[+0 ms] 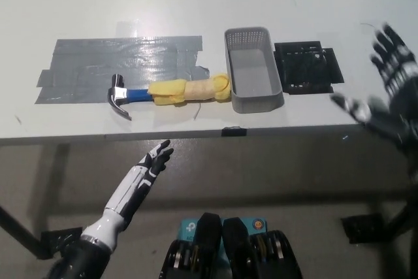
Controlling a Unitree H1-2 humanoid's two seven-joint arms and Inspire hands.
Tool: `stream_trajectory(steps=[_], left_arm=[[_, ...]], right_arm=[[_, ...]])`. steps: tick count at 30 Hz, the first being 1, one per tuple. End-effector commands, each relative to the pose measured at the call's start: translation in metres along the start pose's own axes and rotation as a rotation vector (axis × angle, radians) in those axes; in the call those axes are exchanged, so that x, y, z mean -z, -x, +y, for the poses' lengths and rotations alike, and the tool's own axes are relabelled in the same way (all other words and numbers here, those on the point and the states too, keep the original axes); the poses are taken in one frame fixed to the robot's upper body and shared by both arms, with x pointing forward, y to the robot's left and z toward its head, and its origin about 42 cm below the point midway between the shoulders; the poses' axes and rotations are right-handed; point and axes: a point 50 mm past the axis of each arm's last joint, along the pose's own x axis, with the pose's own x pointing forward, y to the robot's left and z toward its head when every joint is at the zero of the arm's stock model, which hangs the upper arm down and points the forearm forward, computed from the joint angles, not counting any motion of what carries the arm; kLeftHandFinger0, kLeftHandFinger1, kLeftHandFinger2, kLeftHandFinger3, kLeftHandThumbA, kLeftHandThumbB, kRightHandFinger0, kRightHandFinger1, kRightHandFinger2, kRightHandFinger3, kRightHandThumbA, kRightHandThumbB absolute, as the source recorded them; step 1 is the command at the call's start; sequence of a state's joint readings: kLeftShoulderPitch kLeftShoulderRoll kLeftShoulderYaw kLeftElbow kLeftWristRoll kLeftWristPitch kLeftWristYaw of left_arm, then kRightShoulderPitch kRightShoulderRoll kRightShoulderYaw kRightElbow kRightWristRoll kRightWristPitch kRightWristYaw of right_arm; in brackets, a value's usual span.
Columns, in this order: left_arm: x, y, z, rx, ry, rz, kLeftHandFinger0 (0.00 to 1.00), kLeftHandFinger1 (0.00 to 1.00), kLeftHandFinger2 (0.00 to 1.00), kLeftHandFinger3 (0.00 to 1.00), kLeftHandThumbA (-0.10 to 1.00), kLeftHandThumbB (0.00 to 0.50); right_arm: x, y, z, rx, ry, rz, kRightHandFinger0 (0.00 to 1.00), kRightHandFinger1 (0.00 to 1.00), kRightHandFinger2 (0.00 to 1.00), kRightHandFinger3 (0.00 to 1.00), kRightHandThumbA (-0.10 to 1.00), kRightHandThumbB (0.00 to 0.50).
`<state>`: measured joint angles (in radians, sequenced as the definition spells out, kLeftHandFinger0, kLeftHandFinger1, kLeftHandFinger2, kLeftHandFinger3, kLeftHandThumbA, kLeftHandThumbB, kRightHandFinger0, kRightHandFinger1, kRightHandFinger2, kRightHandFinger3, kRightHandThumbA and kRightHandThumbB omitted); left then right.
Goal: The robot picks the hammer placed on top of the gray container with right hand and places it on the grey area of the desk
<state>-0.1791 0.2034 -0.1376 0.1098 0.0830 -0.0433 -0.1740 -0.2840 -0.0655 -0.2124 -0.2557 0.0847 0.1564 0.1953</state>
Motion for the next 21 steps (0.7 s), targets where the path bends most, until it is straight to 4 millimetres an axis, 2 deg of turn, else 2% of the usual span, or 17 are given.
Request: stream_trajectory(steps=[1,2,3,4,6,7,8,9,12,17,19,21], left_arm=[[-0.008,0.007,0.015,-0.040,0.033,-0.050,1.00,1.00,1.00,1.00,1.00,0.115],[-0.003,0.016,0.010,-0.041,0.044,-0.027,1.00,1.00,1.00,1.00,1.00,0.123],[0.000,0.022,0.008,-0.041,0.045,-0.009,1.00,1.00,1.00,1.00,1.00,0.128],[0.004,0.028,0.004,-0.037,0.043,-0.005,1.00,1.00,1.00,1.00,1.00,0.120],[0.009,0.038,-0.002,-0.034,0.055,0.010,1.00,1.00,1.00,1.00,1.00,0.140],[0.010,0.041,-0.005,-0.035,0.058,0.014,1.00,1.00,1.00,1.00,1.00,0.143],[0.011,0.045,-0.006,-0.039,0.061,0.022,1.00,1.00,1.00,1.00,1.00,0.143],[0.012,0.048,-0.006,-0.042,0.059,0.024,1.00,1.00,1.00,1.00,1.00,0.140],[0.012,0.053,-0.005,-0.050,0.049,0.024,1.00,1.00,1.00,1.00,1.00,0.155],[0.014,0.061,-0.010,-0.058,0.057,0.025,1.00,1.00,1.00,1.00,1.00,0.160],[0.016,0.064,-0.012,-0.064,0.071,0.030,1.00,1.00,1.00,1.00,1.00,0.166],[0.019,0.068,-0.013,-0.066,0.076,0.039,1.00,1.00,1.00,1.00,1.00,0.173]], right_arm=[[-0.026,0.050,0.021,-0.053,-0.083,-0.260,1.00,1.00,1.00,1.00,1.00,0.312],[0.013,0.058,0.032,-0.049,-0.064,-0.152,1.00,1.00,1.00,1.00,1.00,0.261],[0.029,0.065,0.036,-0.061,-0.060,-0.088,1.00,1.00,1.00,1.00,1.00,0.235],[0.046,0.074,0.040,-0.068,-0.057,-0.021,1.00,1.00,1.00,1.00,1.00,0.229],[0.078,0.089,0.044,-0.091,0.003,0.069,1.00,1.00,1.00,1.00,1.00,0.189],[0.081,0.093,0.044,-0.095,0.013,0.074,1.00,1.00,1.00,1.00,1.00,0.185],[0.095,0.098,0.045,-0.109,0.047,0.127,1.00,1.00,1.00,1.00,1.00,0.214],[0.104,0.102,0.047,-0.121,0.063,0.148,1.00,1.00,1.00,1.00,1.00,0.210],[0.115,0.109,0.047,-0.163,0.081,0.179,1.00,1.00,1.00,1.00,0.99,0.189],[0.117,0.117,0.046,-0.184,0.112,0.191,1.00,1.00,1.00,1.00,0.99,0.195],[0.116,0.119,0.045,-0.185,0.106,0.193,1.00,1.00,1.00,1.00,1.00,0.170],[0.117,0.123,0.044,-0.176,0.095,0.206,1.00,1.00,1.00,1.00,1.00,0.167]])
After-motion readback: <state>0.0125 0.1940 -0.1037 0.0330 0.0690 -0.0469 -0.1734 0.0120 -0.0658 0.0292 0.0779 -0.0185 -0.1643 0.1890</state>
